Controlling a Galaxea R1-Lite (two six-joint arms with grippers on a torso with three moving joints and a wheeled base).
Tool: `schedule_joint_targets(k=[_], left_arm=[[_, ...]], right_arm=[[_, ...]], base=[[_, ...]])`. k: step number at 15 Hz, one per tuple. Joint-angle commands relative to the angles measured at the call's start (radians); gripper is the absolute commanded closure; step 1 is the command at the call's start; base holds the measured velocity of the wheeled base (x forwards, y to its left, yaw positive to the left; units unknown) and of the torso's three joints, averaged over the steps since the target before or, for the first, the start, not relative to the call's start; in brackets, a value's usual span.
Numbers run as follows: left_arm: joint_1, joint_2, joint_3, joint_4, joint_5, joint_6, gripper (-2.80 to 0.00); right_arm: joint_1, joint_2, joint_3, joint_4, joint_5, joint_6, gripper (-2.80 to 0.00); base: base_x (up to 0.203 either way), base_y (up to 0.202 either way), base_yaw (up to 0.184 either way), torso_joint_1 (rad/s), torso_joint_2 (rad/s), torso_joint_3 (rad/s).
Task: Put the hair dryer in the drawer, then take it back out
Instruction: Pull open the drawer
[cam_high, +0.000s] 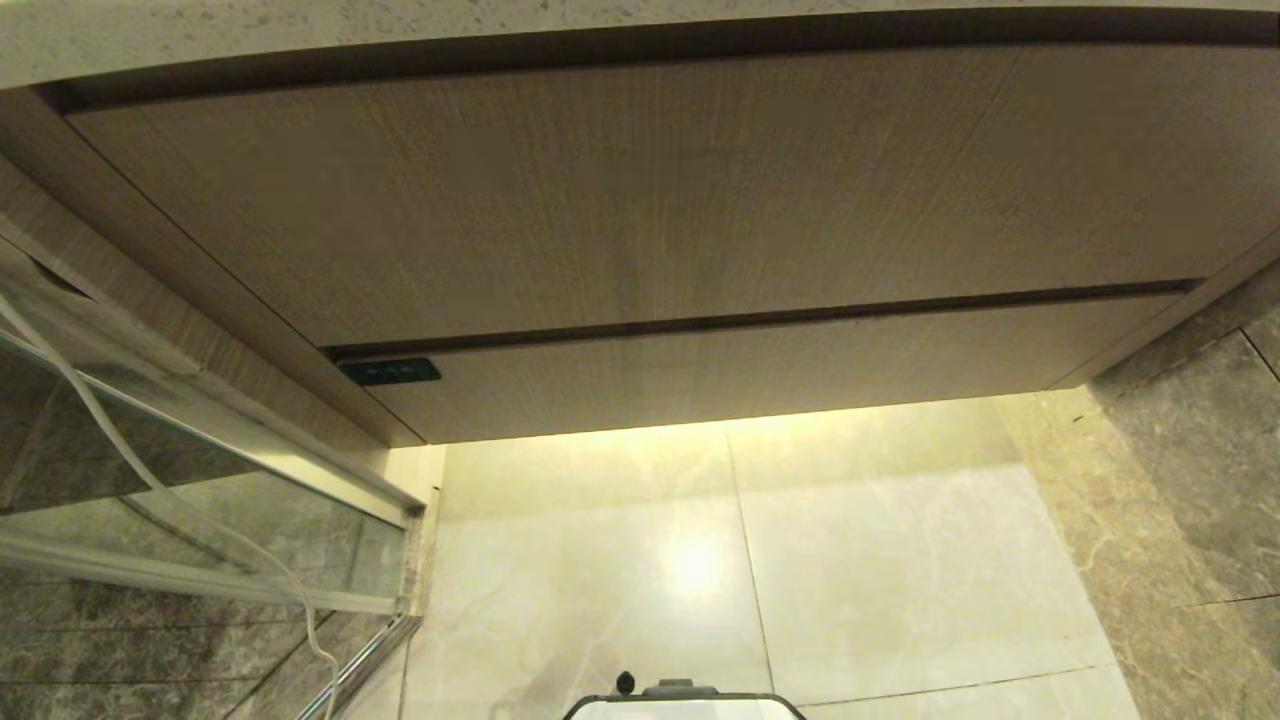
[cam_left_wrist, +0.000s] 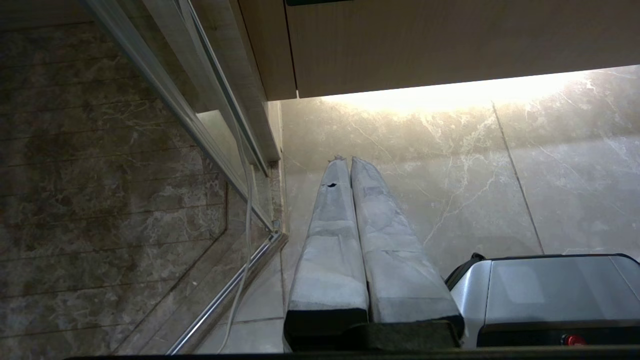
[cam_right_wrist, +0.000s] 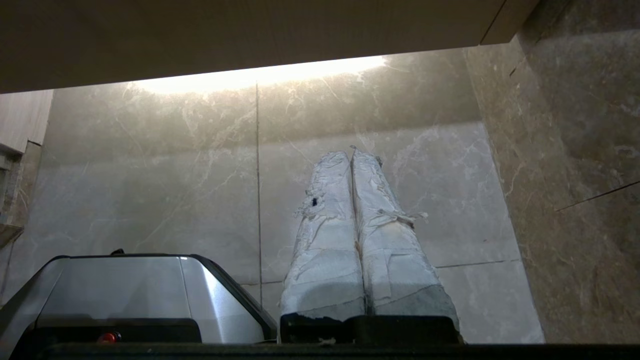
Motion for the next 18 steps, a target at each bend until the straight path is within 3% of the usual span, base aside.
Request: schedule_joint_targets(k=[1,5,7,9,13,18], left_arm=[[0.0,0.0,0.0,0.0,0.0,0.0,0.0],[0.0,-0.001,0.001,0.0,0.0,0.0,0.0],[0.0,0.0,0.002,0.0,0.0,0.0,0.0],[0.0,0.0,0.0,0.0,0.0,0.0,0.0],[0.0,-0.001,0.001,0.0,0.0,0.0,0.0],[0.0,0.0,0.0,0.0,0.0,0.0,0.0]], right_arm=[[0.001,0.001,0.0,0.0,0.003,-0.009,0.0],[0.001,0.013,-0.051,0.0,0.002,-0.001,0.0],[0.004,0.131,-0.267,0.053,0.032,0.0,0.0],[0.01,0.347,-0.58,0.139,0.067,-0.002,0.0],[0.04,0.834,-1.135,0.432,0.149,-0.02,0.0],[0.207,1.265,-1.362,0.636,0.186,-0.156,0.0]], base=[[0.0,0.0,0.0,0.0,0.0,0.0],[0.0,0.0,0.0,0.0,0.0,0.0],[0.0,0.0,0.0,0.0,0.0,0.0],[0.0,0.0,0.0,0.0,0.0,0.0],[0.0,0.0,0.0,0.0,0.0,0.0],[0.0,0.0,0.0,0.0,0.0,0.0]])
